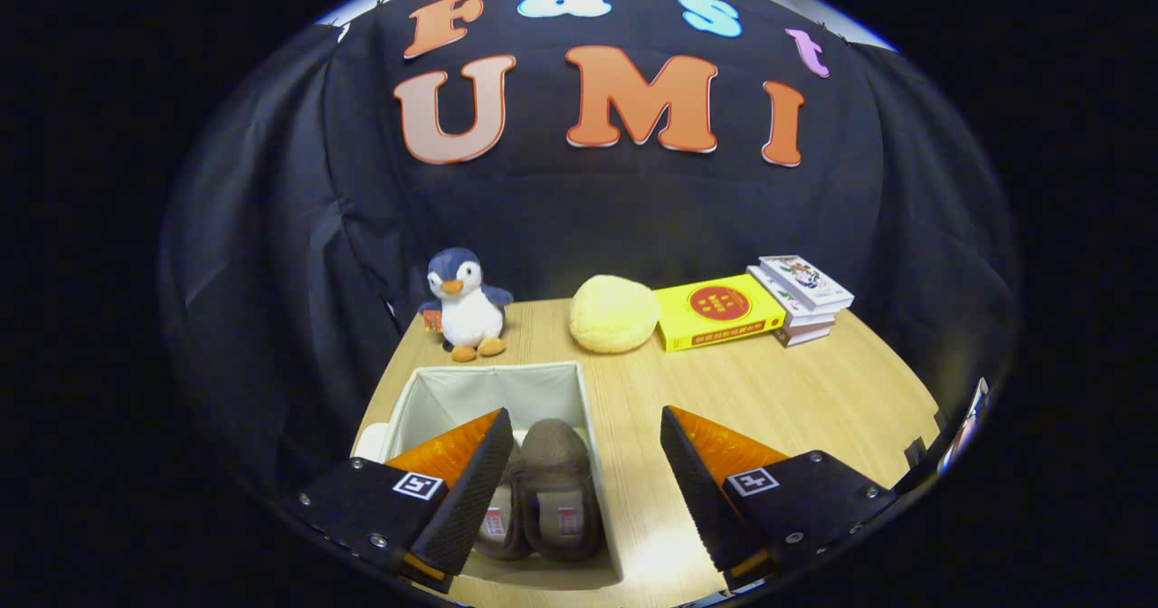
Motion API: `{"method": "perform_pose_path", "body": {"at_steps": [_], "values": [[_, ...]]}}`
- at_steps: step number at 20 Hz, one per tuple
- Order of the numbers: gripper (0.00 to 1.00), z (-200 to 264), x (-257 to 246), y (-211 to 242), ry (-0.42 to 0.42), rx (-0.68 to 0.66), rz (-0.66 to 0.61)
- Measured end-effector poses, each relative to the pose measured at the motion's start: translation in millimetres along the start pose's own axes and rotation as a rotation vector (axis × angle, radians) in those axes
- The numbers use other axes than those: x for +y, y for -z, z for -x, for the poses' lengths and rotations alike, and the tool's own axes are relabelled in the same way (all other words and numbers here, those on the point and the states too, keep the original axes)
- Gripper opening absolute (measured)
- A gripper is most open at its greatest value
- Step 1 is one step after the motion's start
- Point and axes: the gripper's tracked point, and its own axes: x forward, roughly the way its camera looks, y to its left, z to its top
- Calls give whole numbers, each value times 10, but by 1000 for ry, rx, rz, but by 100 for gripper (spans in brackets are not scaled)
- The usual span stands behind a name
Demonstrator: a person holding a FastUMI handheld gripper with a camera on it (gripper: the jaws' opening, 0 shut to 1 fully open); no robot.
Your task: Open the storage box then place both shoes into the box .Put the left shoe in first, then the right shoe, with the right side of both shoes facing outward in a uniform manner.
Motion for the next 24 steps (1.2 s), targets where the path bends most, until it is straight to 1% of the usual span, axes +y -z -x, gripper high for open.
{"method": "perform_pose_path", "body": {"at_steps": [3,6,8,11,13,17,19,24], "values": [[98,307,-183,-294,-21,-87,-48],[98,596,-485,-538,7,-171,-22],[98,762,-679,-655,28,-217,-27],[98,946,-919,-738,29,-259,-86],[97,1014,-1072,-719,20,-259,-109],[97,1165,-1383,-758,18,-280,-62],[97,1204,-1463,-819,-6,-303,-54],[97,1231,-1653,-803,-86,-304,-43]]}}
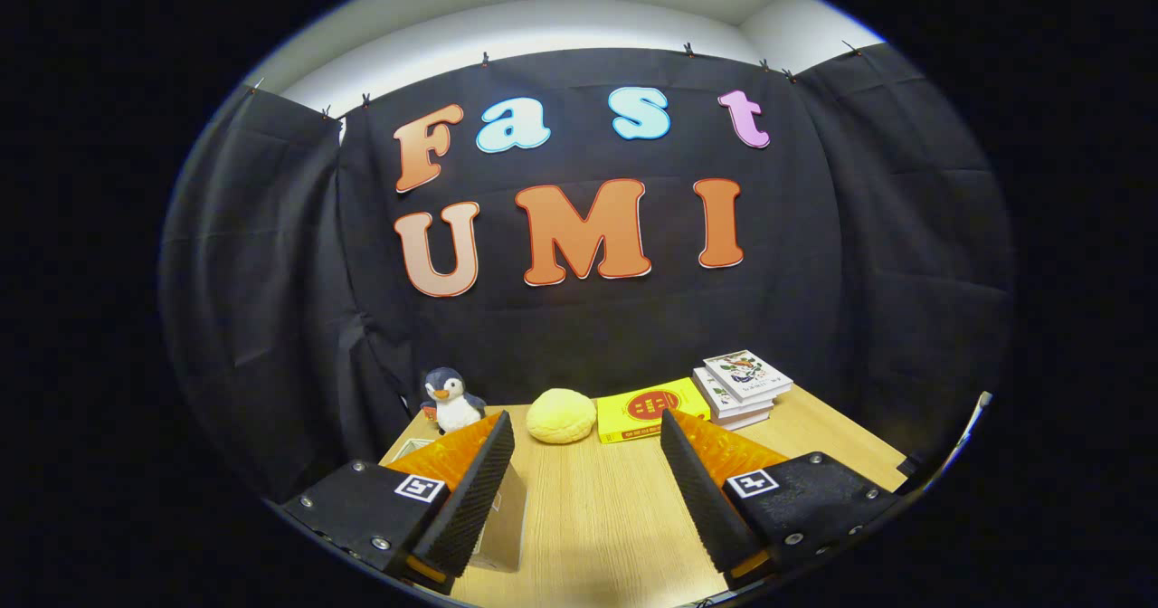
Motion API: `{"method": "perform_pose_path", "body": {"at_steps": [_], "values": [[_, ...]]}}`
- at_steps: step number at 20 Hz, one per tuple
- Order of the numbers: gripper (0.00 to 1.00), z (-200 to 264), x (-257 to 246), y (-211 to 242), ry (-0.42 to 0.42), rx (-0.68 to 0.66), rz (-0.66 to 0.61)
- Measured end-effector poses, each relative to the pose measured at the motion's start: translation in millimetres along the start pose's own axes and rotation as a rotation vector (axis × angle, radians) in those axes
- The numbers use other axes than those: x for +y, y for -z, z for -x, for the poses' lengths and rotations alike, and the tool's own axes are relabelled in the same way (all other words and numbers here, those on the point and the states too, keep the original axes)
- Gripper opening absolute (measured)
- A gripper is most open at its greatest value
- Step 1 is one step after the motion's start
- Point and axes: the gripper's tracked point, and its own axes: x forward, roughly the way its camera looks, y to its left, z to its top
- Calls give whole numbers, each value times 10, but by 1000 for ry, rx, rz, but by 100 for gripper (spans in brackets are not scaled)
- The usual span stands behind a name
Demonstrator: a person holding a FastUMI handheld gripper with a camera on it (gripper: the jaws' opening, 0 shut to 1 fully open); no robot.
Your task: Open the storage box then place both shoes into the box .Put the left shoe in first, then the right shoe, with the right side of both shoes facing outward in a uniform manner.
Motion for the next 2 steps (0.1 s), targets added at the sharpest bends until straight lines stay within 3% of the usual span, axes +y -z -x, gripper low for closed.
{"method": "perform_pose_path", "body": {"at_steps": [2], "values": [[97,12,-69,41,-21,2,4]]}}
